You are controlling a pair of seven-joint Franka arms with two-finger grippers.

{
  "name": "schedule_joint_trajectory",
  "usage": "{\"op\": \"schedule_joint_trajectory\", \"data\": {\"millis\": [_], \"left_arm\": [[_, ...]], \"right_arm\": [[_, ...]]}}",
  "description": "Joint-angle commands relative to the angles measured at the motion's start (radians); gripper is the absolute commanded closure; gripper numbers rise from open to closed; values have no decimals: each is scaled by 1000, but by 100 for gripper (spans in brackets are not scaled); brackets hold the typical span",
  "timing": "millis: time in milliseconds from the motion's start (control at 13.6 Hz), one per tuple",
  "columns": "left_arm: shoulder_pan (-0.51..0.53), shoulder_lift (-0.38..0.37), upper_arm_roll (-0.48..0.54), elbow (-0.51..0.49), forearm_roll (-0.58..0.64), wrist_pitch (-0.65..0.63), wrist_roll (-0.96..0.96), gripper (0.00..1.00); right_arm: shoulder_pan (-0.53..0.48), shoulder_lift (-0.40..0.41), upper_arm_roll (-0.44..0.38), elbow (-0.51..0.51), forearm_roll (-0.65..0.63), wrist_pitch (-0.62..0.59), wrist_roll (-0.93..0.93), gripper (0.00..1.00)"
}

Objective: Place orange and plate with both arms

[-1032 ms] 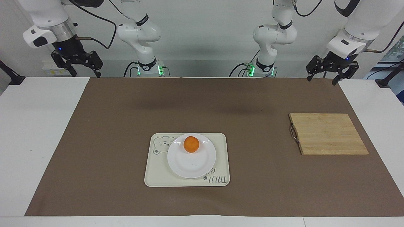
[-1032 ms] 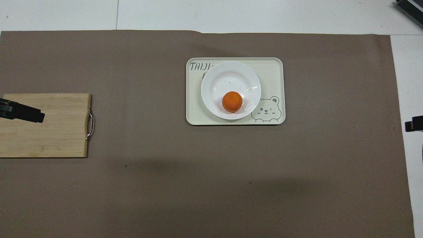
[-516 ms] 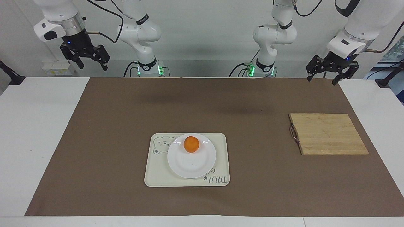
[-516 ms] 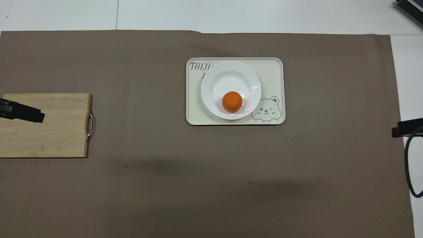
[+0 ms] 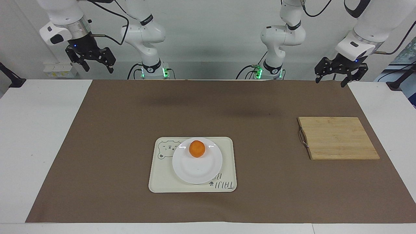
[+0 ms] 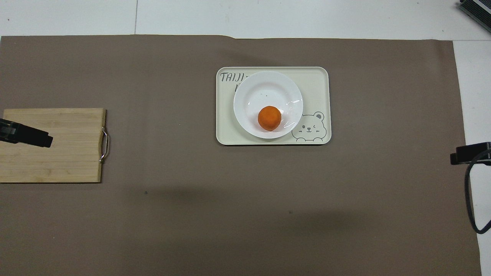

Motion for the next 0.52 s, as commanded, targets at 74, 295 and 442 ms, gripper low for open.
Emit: {"op": "schedule_joint_trajectory", "data": {"millis": [74, 295, 442], "left_arm": [[13, -47, -9, -26, 8, -6, 2, 0], [11, -59, -9, -26, 8, -21, -1, 0], [11, -59, -9, -26, 8, -15, -1, 0]], "right_arm": [[0, -13, 7, -15, -30, 45, -35, 0], [0, -12, 11, -7, -18, 32, -24, 0], [0, -12, 11, -9, -16, 32, -29, 0]]}}
